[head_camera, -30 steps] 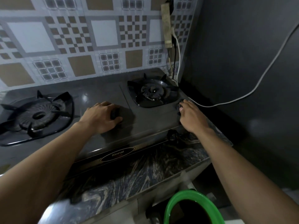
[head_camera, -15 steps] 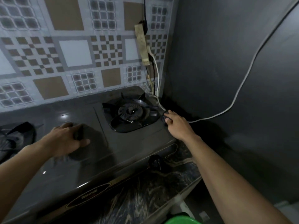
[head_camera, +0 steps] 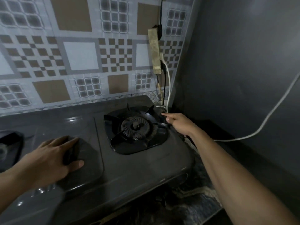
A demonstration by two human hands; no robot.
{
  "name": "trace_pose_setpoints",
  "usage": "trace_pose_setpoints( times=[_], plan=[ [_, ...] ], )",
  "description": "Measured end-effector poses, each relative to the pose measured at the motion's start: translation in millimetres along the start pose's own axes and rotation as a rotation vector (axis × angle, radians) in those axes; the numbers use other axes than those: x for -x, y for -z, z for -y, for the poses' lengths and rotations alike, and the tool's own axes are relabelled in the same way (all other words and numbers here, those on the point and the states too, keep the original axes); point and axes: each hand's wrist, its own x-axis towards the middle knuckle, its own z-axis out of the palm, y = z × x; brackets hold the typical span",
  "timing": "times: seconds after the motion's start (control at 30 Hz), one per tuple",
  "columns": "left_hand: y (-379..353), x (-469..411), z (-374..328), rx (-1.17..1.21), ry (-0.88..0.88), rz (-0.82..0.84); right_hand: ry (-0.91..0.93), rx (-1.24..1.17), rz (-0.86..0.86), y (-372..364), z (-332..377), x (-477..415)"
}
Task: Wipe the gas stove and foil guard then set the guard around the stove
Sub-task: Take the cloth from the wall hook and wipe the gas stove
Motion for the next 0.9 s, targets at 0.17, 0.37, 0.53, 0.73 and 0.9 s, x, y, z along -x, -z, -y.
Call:
trace_pose_setpoints(
  times=[0.17,0.37,0.53,0.73,0.9],
  plan=[
    [-4.0,6.5,0.4,0.003,-0.028,-0.037,0.013,0.081,0.068,8.3,15.0,-57.1],
    [6.4,10.3,-6.1,-0.038,-0.051,-0.011,0.022,0.270,0.159,10.8,48.1,-119.0],
    [12.3,17.8,-15.7,-0.043,-0.045,-0.018,0.043,0.393,0.260,-11.9,91.8,-156.3],
    [18.7,23.1,-22.6,-0.021,-0.035,0.006,0.208,0.516,0.409,-63.0,150.7,-165.1],
    [22.9,26.6,-26.4,-0.015,-0.023,-0.005,0.284,0.547,0.486,-92.4,186.4,-169.8]
  ],
)
